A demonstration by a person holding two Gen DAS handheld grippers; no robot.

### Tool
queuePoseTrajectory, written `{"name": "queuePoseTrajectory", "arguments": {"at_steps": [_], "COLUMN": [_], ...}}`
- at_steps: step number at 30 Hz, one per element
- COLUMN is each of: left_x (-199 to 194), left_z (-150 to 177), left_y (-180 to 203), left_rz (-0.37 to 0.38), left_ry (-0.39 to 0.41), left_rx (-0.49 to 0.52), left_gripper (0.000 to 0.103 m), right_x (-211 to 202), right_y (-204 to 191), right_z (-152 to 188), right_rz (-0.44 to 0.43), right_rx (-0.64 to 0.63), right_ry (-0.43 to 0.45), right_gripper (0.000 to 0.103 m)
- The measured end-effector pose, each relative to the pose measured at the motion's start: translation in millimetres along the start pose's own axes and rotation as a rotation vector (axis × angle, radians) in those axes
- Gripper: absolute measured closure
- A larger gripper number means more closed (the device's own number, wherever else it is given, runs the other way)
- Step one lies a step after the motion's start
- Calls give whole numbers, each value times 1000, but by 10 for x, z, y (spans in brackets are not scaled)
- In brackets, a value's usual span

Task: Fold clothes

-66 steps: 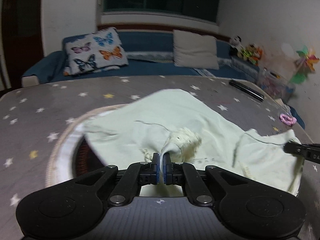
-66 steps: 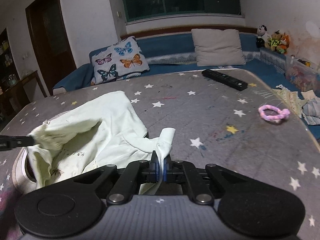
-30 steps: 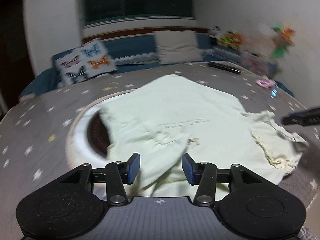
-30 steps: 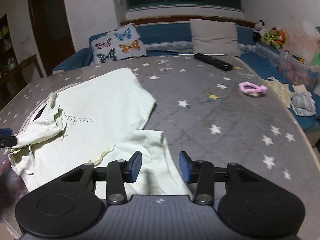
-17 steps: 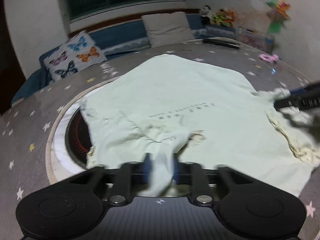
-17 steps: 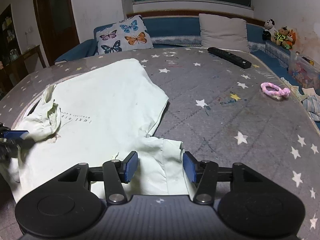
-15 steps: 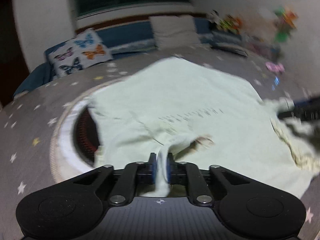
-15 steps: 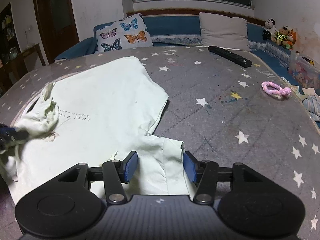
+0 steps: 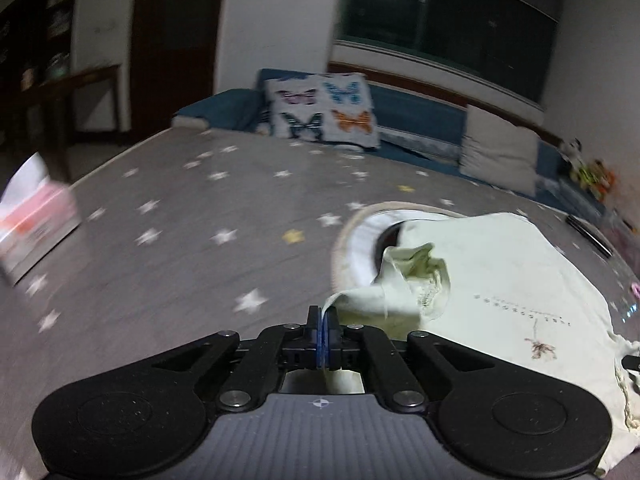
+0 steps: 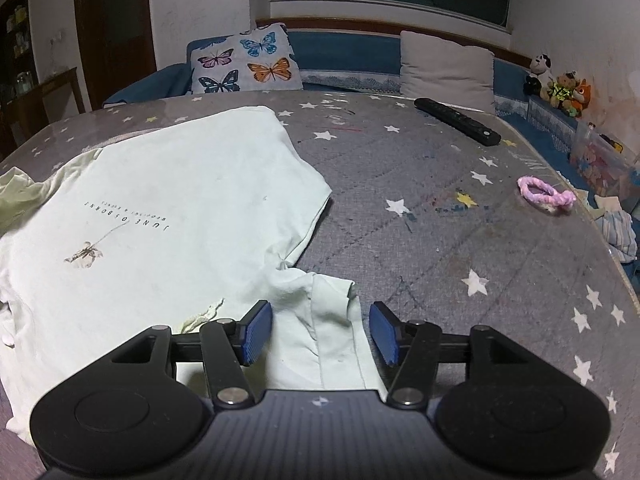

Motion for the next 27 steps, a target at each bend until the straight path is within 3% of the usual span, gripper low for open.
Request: {"name": "queuePoseTrajectory", "arguments": {"at_steps": [5, 10, 12, 15, 16, 19, 23, 27], "left_x": [-303, -416, -415, -445, -450, -391, -313, -233], "left_z": [192, 430, 530, 524, 514, 513, 512, 508], "left_y": [-290, -501, -546, -509, -479, -298, -54, 167], "left_rz": [-30, -49, -66, -89, -90, -79, -64, -53], "left_ry": [-6, -67, -101, -102, -100, -92, -81, -70], "left_rx": [-68, -168, -174, -106, -81, 12, 136, 251], "left_gripper": [103, 102, 102, 98, 89, 41, 29, 28], "right_x": [-12, -30, -72, -200, -251, -421, -533, -581], "right_y": [6, 20, 17, -58, -95, -263, -554, -839], "right_z": [1, 15, 31, 49, 45, 19, 15, 44], "right_rz": [8, 13, 16, 2, -4, -43, -116, -177], "right_rx": [-16, -29, -37, -71, -88, -136, -188, -240], "right_ry": [-3, -4, -5, 6, 15, 46, 62, 75], "right_gripper": [47, 47, 47, 47, 47, 46, 37, 34]}}
Point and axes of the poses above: each gripper's, at about its wrist camera, not at the fingertips, and x roughly the way its jaws point, y to its right, z to its underside, the point moved 10 cm from there along x, roughly the way its jaws point, and after that the axes turned 4 degrees about z, right-handed, at the moved point
